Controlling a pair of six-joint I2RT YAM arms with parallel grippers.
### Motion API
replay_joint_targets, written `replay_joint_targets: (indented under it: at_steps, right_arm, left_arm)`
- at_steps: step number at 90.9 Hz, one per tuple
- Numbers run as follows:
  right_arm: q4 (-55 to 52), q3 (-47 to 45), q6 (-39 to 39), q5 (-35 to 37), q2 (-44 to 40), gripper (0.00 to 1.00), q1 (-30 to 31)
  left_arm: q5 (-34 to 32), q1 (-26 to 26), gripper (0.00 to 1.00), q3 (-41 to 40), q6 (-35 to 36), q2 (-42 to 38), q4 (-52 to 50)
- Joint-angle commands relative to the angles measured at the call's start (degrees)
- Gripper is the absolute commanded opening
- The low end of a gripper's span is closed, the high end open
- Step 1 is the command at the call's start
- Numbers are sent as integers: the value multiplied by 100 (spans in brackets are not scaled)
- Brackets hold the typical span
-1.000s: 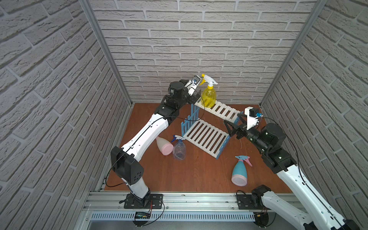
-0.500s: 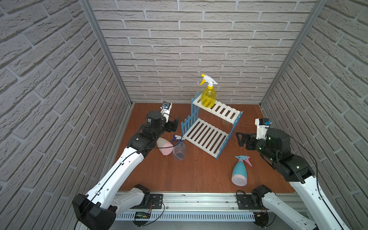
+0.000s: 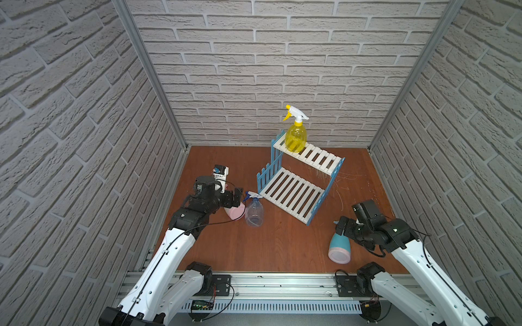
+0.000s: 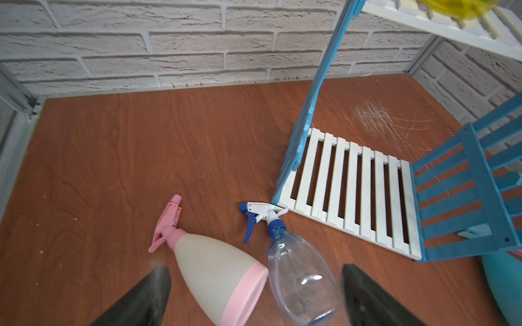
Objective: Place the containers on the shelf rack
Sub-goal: 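Pick up a container from the center of the board.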
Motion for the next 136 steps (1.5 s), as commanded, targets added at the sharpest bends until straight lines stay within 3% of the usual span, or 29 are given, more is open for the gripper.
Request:
replay_joint_targets:
  at_steps: [1,41,62,76,94,108,125,136]
  right_arm:
    - [120,-273,340,-324,171,99,11]
    - [975,-795,228,-759,1105,99,20]
    - [1130,-953,187,-620,1232,100,29]
    - [1123,-1075,216,-529,1067,87,30]
    - [996,-1143,288,-291,629,77,29]
    - [644,-899,258,205,96,75,29]
    - [14,-185,47,1420,-766,75,29]
    - [450,141,-289,2044,-1257,71,27]
  left_arm:
    - [301,72,98,-8,-100,-42,364]
    - [358,112,98,-16,-125,-41,301]
    - [350,113,98,-7,-133,-43,275]
    - [308,114,98,-1,-130,-43,236]
    - [257,118,98,19,-120,-59,193]
    - [193,118,98,-1,-118,-128,173]
    - [103,121,98,-35,-115,-247,185]
    - [64,122,98,-48,-116,-318,223]
